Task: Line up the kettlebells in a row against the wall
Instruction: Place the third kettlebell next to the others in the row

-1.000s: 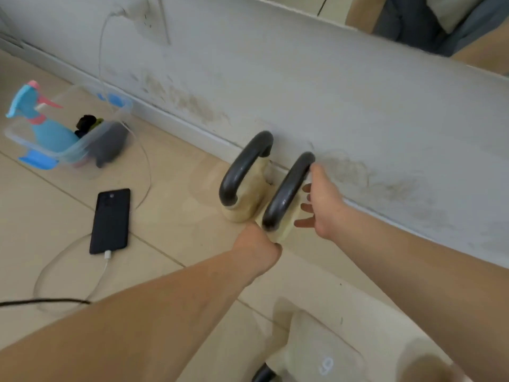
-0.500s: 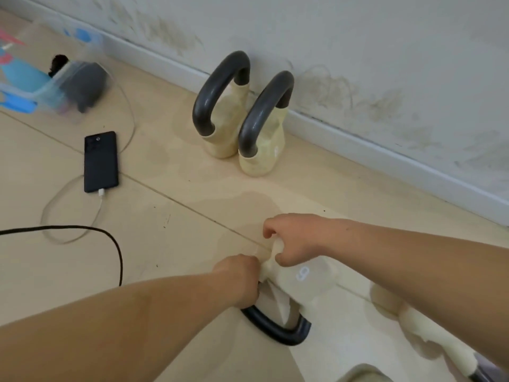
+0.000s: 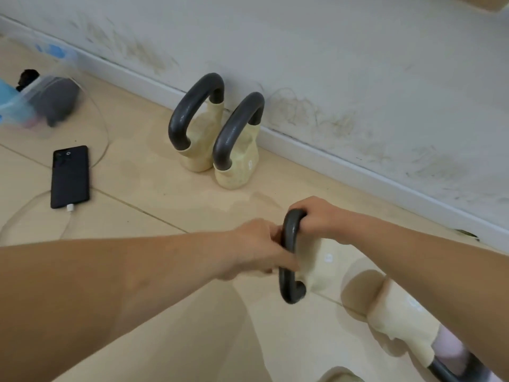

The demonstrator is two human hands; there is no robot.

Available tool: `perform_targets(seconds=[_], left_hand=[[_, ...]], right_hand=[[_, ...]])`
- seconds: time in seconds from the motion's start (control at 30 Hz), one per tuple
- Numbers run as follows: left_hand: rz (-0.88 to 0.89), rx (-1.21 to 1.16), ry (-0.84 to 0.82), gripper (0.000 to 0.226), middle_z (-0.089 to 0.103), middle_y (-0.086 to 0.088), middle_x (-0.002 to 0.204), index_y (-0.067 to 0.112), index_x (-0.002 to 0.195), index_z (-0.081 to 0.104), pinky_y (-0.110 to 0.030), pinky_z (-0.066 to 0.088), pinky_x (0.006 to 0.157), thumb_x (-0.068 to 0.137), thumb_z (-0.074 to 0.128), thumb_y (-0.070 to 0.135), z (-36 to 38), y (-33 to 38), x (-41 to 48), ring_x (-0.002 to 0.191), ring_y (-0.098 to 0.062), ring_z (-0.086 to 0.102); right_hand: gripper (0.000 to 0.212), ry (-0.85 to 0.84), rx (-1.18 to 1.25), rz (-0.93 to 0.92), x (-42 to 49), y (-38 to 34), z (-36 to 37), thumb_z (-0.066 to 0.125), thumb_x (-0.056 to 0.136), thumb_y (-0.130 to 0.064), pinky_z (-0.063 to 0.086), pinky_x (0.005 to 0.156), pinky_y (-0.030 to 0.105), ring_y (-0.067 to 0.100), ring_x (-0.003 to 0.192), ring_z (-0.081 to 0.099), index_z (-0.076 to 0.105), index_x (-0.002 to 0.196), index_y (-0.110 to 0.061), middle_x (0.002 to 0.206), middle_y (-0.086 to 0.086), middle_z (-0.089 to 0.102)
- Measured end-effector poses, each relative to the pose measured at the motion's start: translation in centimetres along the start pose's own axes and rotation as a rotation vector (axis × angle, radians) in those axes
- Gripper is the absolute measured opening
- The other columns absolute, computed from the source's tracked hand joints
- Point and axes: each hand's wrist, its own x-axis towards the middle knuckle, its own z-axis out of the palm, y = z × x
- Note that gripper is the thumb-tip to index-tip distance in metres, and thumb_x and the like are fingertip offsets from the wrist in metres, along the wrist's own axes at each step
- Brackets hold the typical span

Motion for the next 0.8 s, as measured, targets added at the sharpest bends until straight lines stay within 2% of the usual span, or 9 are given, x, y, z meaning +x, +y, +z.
perform_targets(seconds=[0.1, 0.23, 0.3, 0.4, 0.47, 0.53, 0.67, 0.73, 0.8], left_hand=[[-0.19, -0.206, -0.189, 0.041, 0.07, -0.007, 0.123, 0.023, 0.109, 0.07, -0.043, 0.063, 0.084, 0.084, 0.067, 0.054, 4.1, -0.2, 0.1, 0.1, -0.022, 0.063], [-0.359, -0.453, -0.223, 0.026, 0.05, -0.011, 0.101, 0.011, 0.095, 0.062, -0.05, 0.065, 0.081, 0.083, 0.063, 0.034, 7.6, 1.7, 0.9, 0.097, -0.04, 0.073], [-0.382, -0.452, -0.147, 0.036, 0.05, -0.009, 0.093, 0.009, 0.092, 0.058, -0.05, 0.066, 0.08, 0.083, 0.071, 0.041, 8.4, 1.8, 1.3, 0.09, -0.04, 0.079], [-0.373, -0.477, -0.001, 0.056, 0.058, -0.01, 0.085, 0.007, 0.097, 0.057, -0.04, 0.066, 0.066, 0.08, 0.077, 0.056, 8.1, 1.4, 2.1, 0.081, -0.035, 0.081], [-0.353, -0.523, 0.093, 0.047, 0.057, -0.01, 0.085, 0.006, 0.11, 0.057, -0.036, 0.064, 0.061, 0.088, 0.071, 0.045, 7.0, 1.5, 2.6, 0.068, -0.033, 0.078], [-0.321, -0.469, 0.202, 0.034, 0.059, -0.008, 0.092, 0.01, 0.116, 0.057, -0.037, 0.066, 0.064, 0.092, 0.064, 0.033, 5.7, 2.0, 3.0, 0.058, -0.029, 0.072], [-0.138, -0.38, 0.43, 0.023, 0.061, -0.007, 0.09, 0.017, 0.115, 0.059, -0.04, 0.064, 0.077, 0.093, 0.057, 0.024, 3.3, 3.7, 4.4, 0.067, -0.029, 0.069], [-0.051, -0.3, 0.502, 0.023, 0.062, -0.007, 0.084, 0.02, 0.108, 0.062, -0.045, 0.064, 0.077, 0.088, 0.057, 0.027, 2.1, 4.4, 4.9, 0.074, -0.033, 0.071], [0.005, -0.201, 0.521, 0.016, 0.063, -0.008, 0.081, 0.023, 0.1, 0.062, -0.041, 0.058, 0.066, 0.086, 0.056, 0.028, 1.0, 4.9, 5.4, 0.07, -0.031, 0.065]], right_hand=[[0.039, 0.064, 0.107, 0.031, 0.4, 1.5, -1.0, 0.089, 0.083, -0.04, 0.056, 0.084, 0.035, 0.019, 0.077, 0.065, 0.067, 0.073, -0.009, 0.078, 0.002, 0.069], [0.06, 0.184, 0.193, 0.035, 0.9, 3.1, -0.6, 0.083, 0.087, -0.047, 0.059, 0.089, 0.04, 0.035, 0.074, 0.062, 0.065, 0.081, 0.01, 0.077, 0.015, 0.062], [0.052, 0.205, 0.21, 0.034, 1.2, 3.1, -0.3, 0.08, 0.092, -0.04, 0.059, 0.085, 0.041, 0.023, 0.067, 0.059, 0.058, 0.072, 0.003, 0.072, 0.017, 0.053], [0.045, 0.232, 0.181, 0.074, 1.7, 2.7, -0.5, 0.07, 0.102, -0.023, 0.044, 0.05, 0.009, 0.006, 0.045, 0.048, 0.049, 0.069, -0.001, 0.061, 0.007, 0.044], [0.051, 0.301, 0.171, 0.066, 1.9, 2.8, -1.0, 0.071, 0.101, -0.027, 0.04, 0.052, 0.011, 0.008, 0.045, 0.043, 0.05, 0.058, -0.009, 0.048, -0.007, 0.046], [0.053, 0.401, 0.26, 0.066, 2.2, 2.9, -1.4, 0.073, 0.099, -0.03, 0.041, 0.057, 0.017, 0.007, 0.045, 0.043, 0.049, 0.054, -0.016, 0.042, -0.012, 0.045], [0.038, 0.55, 0.317, -0.097, 3.5, 1.2, -3.1, 0.073, 0.097, -0.036, 0.049, 0.072, 0.033, 0.024, 0.067, 0.055, 0.062, 0.066, -0.019, 0.068, 0.004, 0.059], [0.026, 0.577, 0.274, -0.177, 4.5, 0.0, -4.4, 0.074, 0.095, -0.037, 0.051, 0.068, 0.028, 0.022, 0.069, 0.059, 0.067, 0.077, -0.02, 0.074, 0.003, 0.066], [0.022, 0.59, 0.241, -0.232, 5.0, -0.9, -5.6, 0.077, 0.093, -0.037, 0.046, 0.059, 0.014, 0.017, 0.067, 0.058, 0.067, 0.081, -0.023, 0.072, -0.004, 0.064]])
